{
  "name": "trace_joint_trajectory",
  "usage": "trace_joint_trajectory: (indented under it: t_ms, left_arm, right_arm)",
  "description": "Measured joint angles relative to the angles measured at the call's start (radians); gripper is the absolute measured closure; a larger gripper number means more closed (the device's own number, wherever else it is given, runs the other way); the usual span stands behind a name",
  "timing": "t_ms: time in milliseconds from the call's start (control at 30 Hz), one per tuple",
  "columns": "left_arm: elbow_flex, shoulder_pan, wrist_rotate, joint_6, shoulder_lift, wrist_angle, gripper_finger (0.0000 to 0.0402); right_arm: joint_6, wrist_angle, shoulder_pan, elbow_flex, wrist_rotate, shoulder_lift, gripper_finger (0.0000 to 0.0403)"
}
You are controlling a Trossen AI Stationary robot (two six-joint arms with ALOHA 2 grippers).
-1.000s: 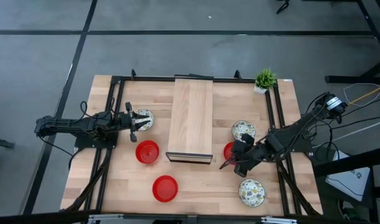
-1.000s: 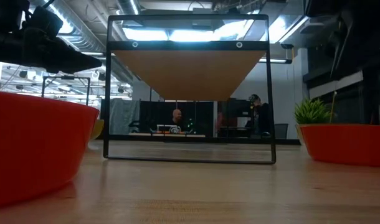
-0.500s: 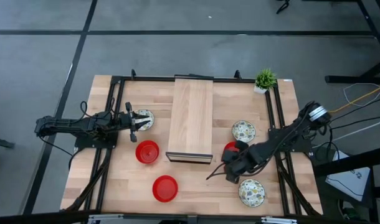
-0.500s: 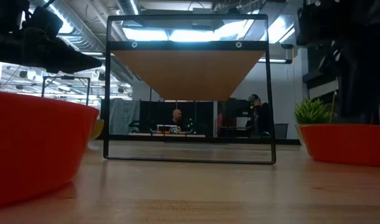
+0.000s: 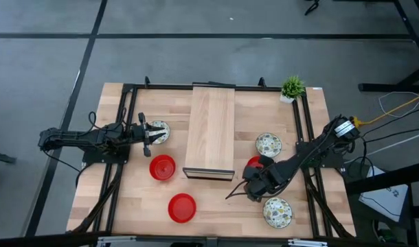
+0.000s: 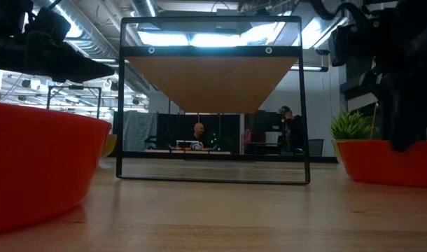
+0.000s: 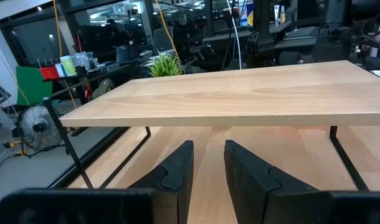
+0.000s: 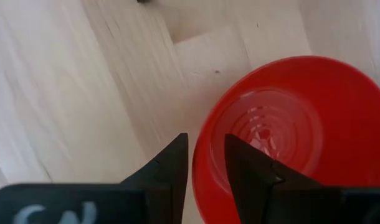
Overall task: Pick & Place Mini bowls
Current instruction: Put the right red bowl on the shelf
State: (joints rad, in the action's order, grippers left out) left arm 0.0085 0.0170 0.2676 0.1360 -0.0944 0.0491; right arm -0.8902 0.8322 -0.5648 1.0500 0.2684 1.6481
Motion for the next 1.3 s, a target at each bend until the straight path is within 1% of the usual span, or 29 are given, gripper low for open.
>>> trace_joint_trajectory:
  t_ms: [333, 600, 867, 1067, 1167, 1300]
  left_arm:
    - [0.0, 0.0, 0.0, 0.0, 0.0, 0.0, 0.0316]
    - [0.0, 0.0, 0.0, 0.0, 0.0, 0.0, 0.0316]
    - [0.0, 0.0, 0.0, 0.0, 0.0, 0.0, 0.0316]
    - [0.0, 0.0, 0.0, 0.0, 0.0, 0.0, 0.0316]
    - [0.0, 0.0, 0.0, 0.0, 0.0, 0.0, 0.0316]
    - [0.0, 0.0, 0.0, 0.0, 0.0, 0.0, 0.0316]
  right_arm:
    - [0.012, 0.0, 0.0, 0.0, 0.0, 0.034, 0.0297]
    - [0.117, -0.016, 0.0, 0.0, 0.001, 0.044, 0.0297]
    - [0.139, -0.055, 0.0, 0.0, 0.001, 0.044, 0.0297]
    - [0.106, -0.053, 0.0, 0.0, 0.0, 0.044, 0.0298]
    - [0.109, -0.053, 0.0, 0.0, 0.001, 0.044, 0.0311]
    - [0.109, -0.052, 0.0, -0.001, 0.0, 0.044, 0.0353]
